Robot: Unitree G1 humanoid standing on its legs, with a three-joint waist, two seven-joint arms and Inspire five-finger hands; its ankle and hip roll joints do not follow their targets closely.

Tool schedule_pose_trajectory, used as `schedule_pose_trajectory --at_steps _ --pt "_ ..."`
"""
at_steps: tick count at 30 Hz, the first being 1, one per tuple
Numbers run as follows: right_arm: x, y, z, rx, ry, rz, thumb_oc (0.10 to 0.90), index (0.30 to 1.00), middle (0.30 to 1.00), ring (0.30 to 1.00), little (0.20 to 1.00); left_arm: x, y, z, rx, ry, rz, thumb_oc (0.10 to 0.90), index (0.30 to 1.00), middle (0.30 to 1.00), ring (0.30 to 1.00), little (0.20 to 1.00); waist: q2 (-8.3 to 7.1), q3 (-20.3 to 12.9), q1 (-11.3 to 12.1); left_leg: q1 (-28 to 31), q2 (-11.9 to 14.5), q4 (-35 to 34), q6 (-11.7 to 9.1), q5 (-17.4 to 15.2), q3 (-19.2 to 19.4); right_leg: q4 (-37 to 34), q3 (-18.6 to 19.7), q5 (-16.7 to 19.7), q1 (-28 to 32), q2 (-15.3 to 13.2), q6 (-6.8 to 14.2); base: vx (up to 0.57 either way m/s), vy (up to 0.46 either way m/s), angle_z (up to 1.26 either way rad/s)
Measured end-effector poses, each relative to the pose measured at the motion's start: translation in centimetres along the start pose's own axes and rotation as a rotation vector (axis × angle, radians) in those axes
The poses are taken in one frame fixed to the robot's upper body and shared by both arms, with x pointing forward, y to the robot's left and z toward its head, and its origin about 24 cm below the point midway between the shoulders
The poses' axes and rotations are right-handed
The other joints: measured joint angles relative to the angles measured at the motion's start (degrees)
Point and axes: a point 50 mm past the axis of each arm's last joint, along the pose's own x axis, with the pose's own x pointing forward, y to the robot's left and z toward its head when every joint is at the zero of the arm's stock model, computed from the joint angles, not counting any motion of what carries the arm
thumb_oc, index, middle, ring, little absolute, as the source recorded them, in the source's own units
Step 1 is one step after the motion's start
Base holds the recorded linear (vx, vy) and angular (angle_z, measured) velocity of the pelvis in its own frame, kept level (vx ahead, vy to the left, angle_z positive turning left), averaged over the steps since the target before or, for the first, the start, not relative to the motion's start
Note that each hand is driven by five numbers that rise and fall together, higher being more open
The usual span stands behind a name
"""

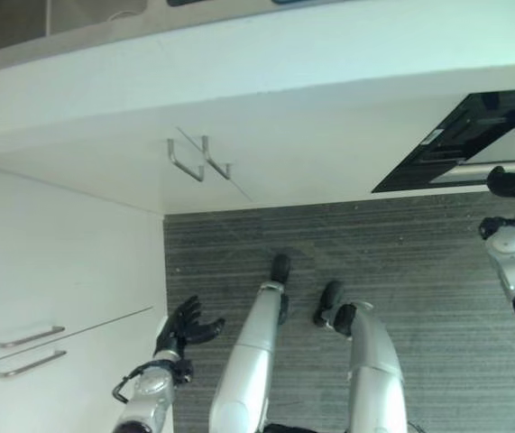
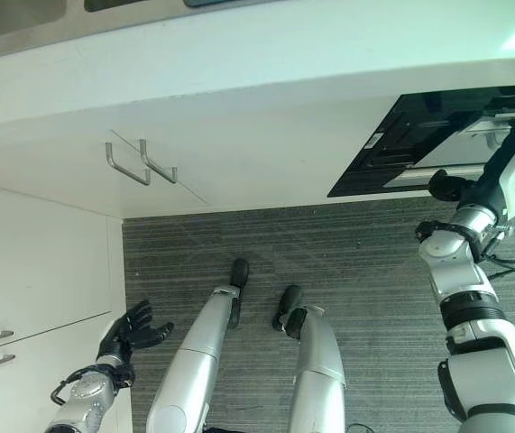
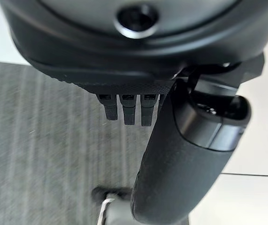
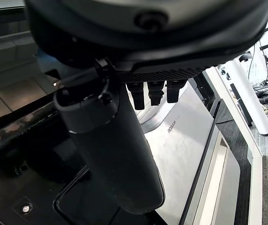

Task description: Place the dishes in the dishwasher.

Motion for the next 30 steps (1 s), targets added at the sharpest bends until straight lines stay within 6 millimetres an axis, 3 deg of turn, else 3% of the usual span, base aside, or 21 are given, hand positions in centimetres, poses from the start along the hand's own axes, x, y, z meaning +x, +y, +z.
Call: schedule_pose_trajectory --at_steps 4,12,14,16,17,18,22,24,25,27,30 --pt "-0.1 0.0 -0.5 -0.013 0.009 0.013 0.800 0.900 0.900 0.900 0.900 -0.4 0.5 -0.6 -0.025 0.015 0.016 0.800 0.900 0.900 0.900 0.900 0.07 0.02 0.17 1.82 -0.02 -1.94 -0.39 0.92 -1.25 -1.84 -0.88 0.66 1.93 0.37 -0.07 0.00 -0.014 0.02" --pt "-0.3 0.1 -1.6 0.017 0.078 0.075 0.800 0.900 0.900 0.900 0.900 -2.3 1.3 -4.2 -0.031 0.137 0.016 0.800 0.900 0.900 0.900 0.900 0.12 0.00 0.16 7.11 0.64 -7.11 -1.10 3.26 -1.64 -5.34 -2.22 1.35 6.72 0.79 -0.81 -0.01 -0.010 0.07" --pt "-1.2 0.9 -2.6 0.044 0.124 0.127 0.800 0.900 0.900 0.900 0.900 -2.6 1.2 -4.9 -0.090 0.164 0.009 0.800 0.900 0.900 0.900 0.900 0.11 0.01 0.22 10.63 1.25 -9.96 -1.01 3.49 -1.15 -7.74 -2.45 1.77 10.04 1.11 -0.74 -0.02 0.041 0.14" --pt "-3.8 2.8 -4.1 0.087 0.159 0.227 0.800 0.900 0.900 0.900 0.900 -2.7 1.0 -5.3 -0.159 0.178 0.006 0.800 0.900 0.900 0.900 0.900 0.11 0.00 0.33 15.28 2.25 -13.63 -1.06 3.93 -0.26 -11.49 -3.03 2.58 14.71 1.74 -0.92 -0.08 0.091 0.13" --pt "-5.9 3.9 -4.6 0.164 0.160 0.269 0.800 0.900 0.900 0.900 0.900 -2.7 0.4 -5.4 -0.209 0.170 -0.001 0.800 0.900 0.900 0.900 0.900 0.46 -0.07 0.43 17.53 2.66 -15.58 -1.14 5.21 0.41 -13.40 -3.39 4.06 16.92 1.97 -2.68 -0.05 0.108 0.08" --pt "-7.6 4.3 -5.7 0.218 0.204 0.266 0.800 0.900 0.900 0.900 0.900 -2.6 -0.1 -5.3 -0.224 0.161 -0.024 0.800 0.900 0.900 0.900 0.900 0.69 -0.09 0.42 18.99 3.06 -16.51 -1.26 6.04 0.67 -14.78 -3.74 4.37 18.27 2.18 -3.03 0.03 0.067 0.08" --pt "-20.7 4.8 -12.4 0.226 0.451 0.481 0.800 0.900 0.900 0.900 0.900 -2.5 -2.5 -4.1 -0.326 0.082 -0.139 0.800 0.900 0.900 0.900 0.900 1.03 -0.32 -0.82 28.11 3.49 -19.08 -1.15 5.76 3.74 -20.28 -2.69 3.71 28.62 2.51 -0.93 0.03 0.042 -0.01" --pt "-24.9 3.6 -14.9 0.190 0.578 0.517 0.800 0.900 0.900 0.900 0.900 -2.2 -2.5 -3.5 -0.340 0.051 -0.156 0.800 0.900 0.900 0.900 0.900 1.08 -0.34 -3.11 31.52 3.41 -20.71 -0.97 4.92 5.39 -23.34 -1.71 4.95 32.14 2.57 0.28 0.08 0.046 -0.27" --pt "-26.0 2.6 -15.9 0.162 0.613 0.521 0.800 0.900 0.900 0.900 0.900 -2.2 -2.2 -3.7 -0.350 0.055 -0.142 0.800 0.900 0.900 0.900 0.900 1.11 -0.46 -4.41 33.78 3.40 -21.68 -0.72 4.47 5.93 -25.82 -1.14 5.75 35.16 3.02 0.93 0.04 0.041 -0.38" --pt "-25.9 0.6 -17.3 0.133 0.645 0.480 0.800 0.900 0.900 0.900 0.900 -2.4 -1.3 -4.5 -0.356 0.083 -0.101 0.800 0.900 0.900 0.900 0.900 0.80 -2.81 -6.73 35.34 3.33 -21.85 -0.12 3.35 7.32 -27.86 0.33 6.57 36.90 3.23 1.81 0.01 0.040 -0.35" --pt "-26.1 0.5 -17.6 0.145 0.648 0.503 0.800 0.900 0.900 0.900 0.900 -2.9 -1.0 -5.8 -0.355 0.140 -0.076 0.800 0.900 0.900 0.900 0.900 -0.40 -7.64 -7.91 35.96 2.84 -21.79 0.44 2.66 8.18 -27.01 1.05 6.21 36.65 2.42 2.18 0.01 0.018 -0.10"
